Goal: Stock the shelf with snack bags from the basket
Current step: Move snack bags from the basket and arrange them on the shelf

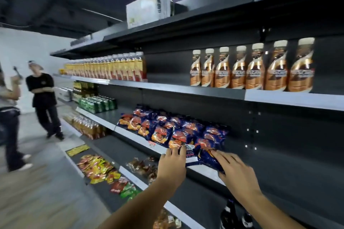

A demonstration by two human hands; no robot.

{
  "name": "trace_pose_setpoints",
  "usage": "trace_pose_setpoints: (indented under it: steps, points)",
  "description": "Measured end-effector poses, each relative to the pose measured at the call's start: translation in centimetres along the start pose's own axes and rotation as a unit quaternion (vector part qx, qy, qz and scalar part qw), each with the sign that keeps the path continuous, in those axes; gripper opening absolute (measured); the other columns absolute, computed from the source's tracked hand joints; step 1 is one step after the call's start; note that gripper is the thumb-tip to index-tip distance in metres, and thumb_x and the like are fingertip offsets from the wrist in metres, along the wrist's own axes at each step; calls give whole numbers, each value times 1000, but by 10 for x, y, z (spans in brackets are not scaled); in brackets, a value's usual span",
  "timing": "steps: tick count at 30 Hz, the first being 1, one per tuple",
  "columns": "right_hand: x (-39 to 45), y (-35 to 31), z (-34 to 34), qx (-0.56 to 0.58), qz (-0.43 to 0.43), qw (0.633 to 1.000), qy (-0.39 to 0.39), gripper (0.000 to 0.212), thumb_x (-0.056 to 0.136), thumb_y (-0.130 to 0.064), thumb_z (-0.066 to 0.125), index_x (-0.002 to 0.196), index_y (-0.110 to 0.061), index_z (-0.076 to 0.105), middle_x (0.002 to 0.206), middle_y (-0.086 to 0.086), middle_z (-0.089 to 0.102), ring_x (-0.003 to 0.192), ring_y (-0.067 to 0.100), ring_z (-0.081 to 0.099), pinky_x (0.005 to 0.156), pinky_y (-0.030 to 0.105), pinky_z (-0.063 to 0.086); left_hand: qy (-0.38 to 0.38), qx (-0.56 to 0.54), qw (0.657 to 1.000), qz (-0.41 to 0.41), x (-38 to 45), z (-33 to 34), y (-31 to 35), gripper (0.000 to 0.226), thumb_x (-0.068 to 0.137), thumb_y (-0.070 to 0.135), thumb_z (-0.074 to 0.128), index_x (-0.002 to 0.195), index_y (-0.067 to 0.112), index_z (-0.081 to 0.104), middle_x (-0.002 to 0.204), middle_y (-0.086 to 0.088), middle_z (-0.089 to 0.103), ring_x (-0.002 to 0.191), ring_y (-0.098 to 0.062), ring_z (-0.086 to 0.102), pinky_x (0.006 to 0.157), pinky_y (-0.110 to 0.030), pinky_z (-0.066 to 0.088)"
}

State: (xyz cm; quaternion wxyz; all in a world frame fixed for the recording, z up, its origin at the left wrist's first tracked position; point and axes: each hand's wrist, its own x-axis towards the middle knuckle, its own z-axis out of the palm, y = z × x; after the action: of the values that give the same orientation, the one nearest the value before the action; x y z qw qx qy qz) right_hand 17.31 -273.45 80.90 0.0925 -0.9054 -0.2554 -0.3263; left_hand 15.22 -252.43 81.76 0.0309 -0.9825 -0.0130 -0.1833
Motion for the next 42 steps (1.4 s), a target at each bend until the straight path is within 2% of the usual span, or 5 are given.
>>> trace_pose_setpoints:
  steps: [7,20,31,36,42]
  points:
    - [35,-41,34,50,-67,996,-33,90,34,-25,100,118,-23,71,109,-10,71,94,14,69,47,24,52,1,1,996,-84,-15,-5,-52,71,91,18,56,151,14,18,141,-11,42,128,-32,39,102,-43,39]
    - [47,-35,41,56,-89,993,-51,87,34,-21,100,116,-20,72,107,-8,72,93,14,70,46,23,53,14,-10,995,-101,-12,10,-51,65,93,23,49,150,13,19,139,-11,45,124,-33,43,99,-42,41]
    - [16,71,23,8,-25,999,-32,88,33,-29,97,116,-25,70,106,-12,71,88,11,69,53,21,55,25,-5,1000,17,53,34,48,72,95,28,47,154,15,7,149,-6,33,137,-29,31,106,-39,37]
    - [-9,133,11,-30,22,998,-43,87,39,-31,97,121,-27,67,110,-11,70,92,13,68,50,24,56,40,-31,996,72,76,42,109,70,91,28,54,152,14,22,143,-8,44,131,-31,41,103,-41,42]
    - [-32,182,8,-51,55,996,-40,87,38,-28,97,120,-28,66,110,-12,70,92,12,68,49,23,55,23,-30,993,114,90,50,156,67,95,26,44,153,16,13,142,-4,41,129,-26,39,106,-37,39]
